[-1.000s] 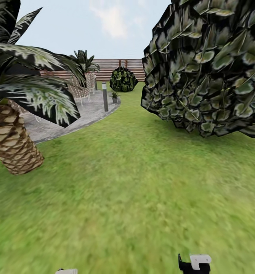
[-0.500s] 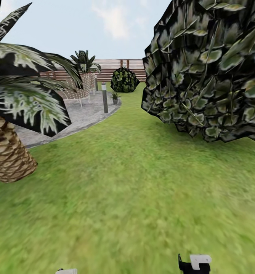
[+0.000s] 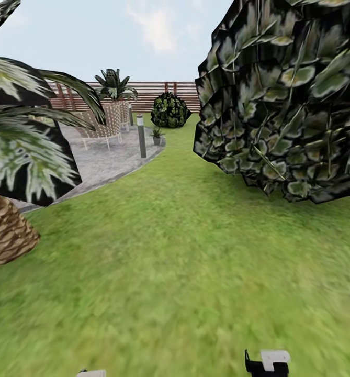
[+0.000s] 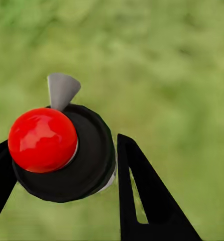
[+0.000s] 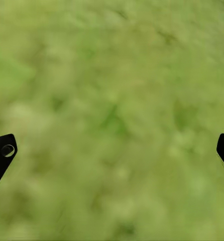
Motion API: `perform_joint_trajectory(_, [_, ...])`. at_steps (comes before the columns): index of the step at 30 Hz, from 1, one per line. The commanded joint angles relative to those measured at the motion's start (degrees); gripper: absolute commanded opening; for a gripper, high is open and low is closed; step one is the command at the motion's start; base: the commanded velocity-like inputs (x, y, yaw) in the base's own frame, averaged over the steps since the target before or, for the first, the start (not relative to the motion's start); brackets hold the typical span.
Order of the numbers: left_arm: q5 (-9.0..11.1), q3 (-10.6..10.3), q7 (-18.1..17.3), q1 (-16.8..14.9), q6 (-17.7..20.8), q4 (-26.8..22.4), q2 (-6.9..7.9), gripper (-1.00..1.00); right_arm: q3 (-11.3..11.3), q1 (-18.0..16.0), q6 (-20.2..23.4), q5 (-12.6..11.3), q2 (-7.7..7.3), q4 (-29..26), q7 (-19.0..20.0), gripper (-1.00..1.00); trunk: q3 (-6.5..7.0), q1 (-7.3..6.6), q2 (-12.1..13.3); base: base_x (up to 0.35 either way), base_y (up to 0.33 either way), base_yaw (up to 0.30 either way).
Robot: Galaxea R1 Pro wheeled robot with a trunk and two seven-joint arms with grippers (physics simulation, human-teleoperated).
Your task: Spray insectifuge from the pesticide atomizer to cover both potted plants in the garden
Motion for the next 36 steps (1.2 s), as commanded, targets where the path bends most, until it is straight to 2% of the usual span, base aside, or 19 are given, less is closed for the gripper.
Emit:
perform_joint_trajectory(1, [-0.18,0.25,0.02,-0.03,-0.20,0.05,-0.02,-1.00,-0.46,-0.03,-0.15,0.61,0.00,0.06,-0.20,1.00,-0.05,0.02,-0.02,0.339,-0.001,0.000])
perform_joint_trajectory(23, [-0.19,0.25,0.02,-0.03,-0.20,0.05,-0.11,-1.00,-0.46,-0.03,-0.15,0.60,0.09,-0.02,-0.29,1.00,-0.05,0.02,-0.02,0.339,-0.001,0.000])
perform_joint_trajectory(36, [-0.24,0.25,0.01,-0.03,-0.20,0.05,-0.11,-1.00,-0.46,-0.03,-0.15,0.60,0.09,-0.02,-0.29,1.00,-0.05,0.02,-0.02,0.330,-0.134,0.000])
